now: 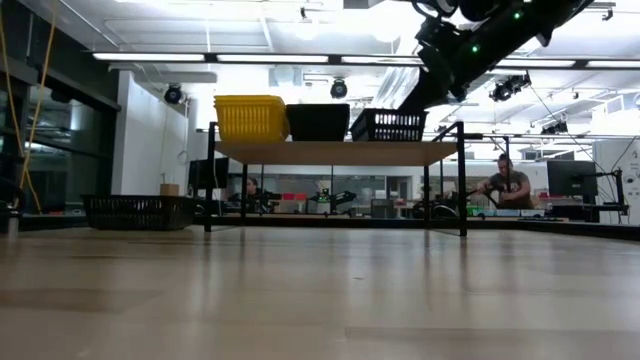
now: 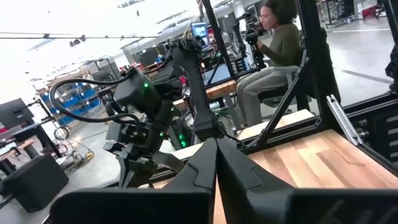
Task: Stack baskets on shelf by color
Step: Put the black bin on the shelf, then stack the black bin on the black bin on the shelf
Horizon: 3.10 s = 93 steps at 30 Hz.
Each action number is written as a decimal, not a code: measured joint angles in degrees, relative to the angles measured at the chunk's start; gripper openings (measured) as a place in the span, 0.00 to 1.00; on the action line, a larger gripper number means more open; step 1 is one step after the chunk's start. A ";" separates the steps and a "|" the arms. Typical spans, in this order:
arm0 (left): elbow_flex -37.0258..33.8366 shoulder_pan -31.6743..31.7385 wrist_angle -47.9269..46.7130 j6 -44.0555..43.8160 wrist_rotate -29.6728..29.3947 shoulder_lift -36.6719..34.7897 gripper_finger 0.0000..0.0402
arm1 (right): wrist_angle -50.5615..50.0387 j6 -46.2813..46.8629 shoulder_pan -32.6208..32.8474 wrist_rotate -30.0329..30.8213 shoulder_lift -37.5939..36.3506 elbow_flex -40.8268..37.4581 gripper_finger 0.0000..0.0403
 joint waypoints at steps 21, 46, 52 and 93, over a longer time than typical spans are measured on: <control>0.00 -0.02 -1.27 1.93 -2.69 0.02 0.00 | 2.60 -1.99 -0.64 -0.94 -0.04 0.00 0.00; 0.02 -0.07 -6.57 3.15 -6.51 -2.20 0.00 | 1.81 -1.82 -0.64 -5.42 -0.07 -0.02 0.00; -0.38 2.63 -14.05 -2.67 5.63 -5.80 0.00 | 0.61 -1.64 -0.60 -10.30 -0.45 -0.04 0.00; -18.82 26.68 -48.15 -32.03 -4.48 -15.58 0.50 | -4.91 1.07 11.80 -5.49 -19.26 -3.58 0.00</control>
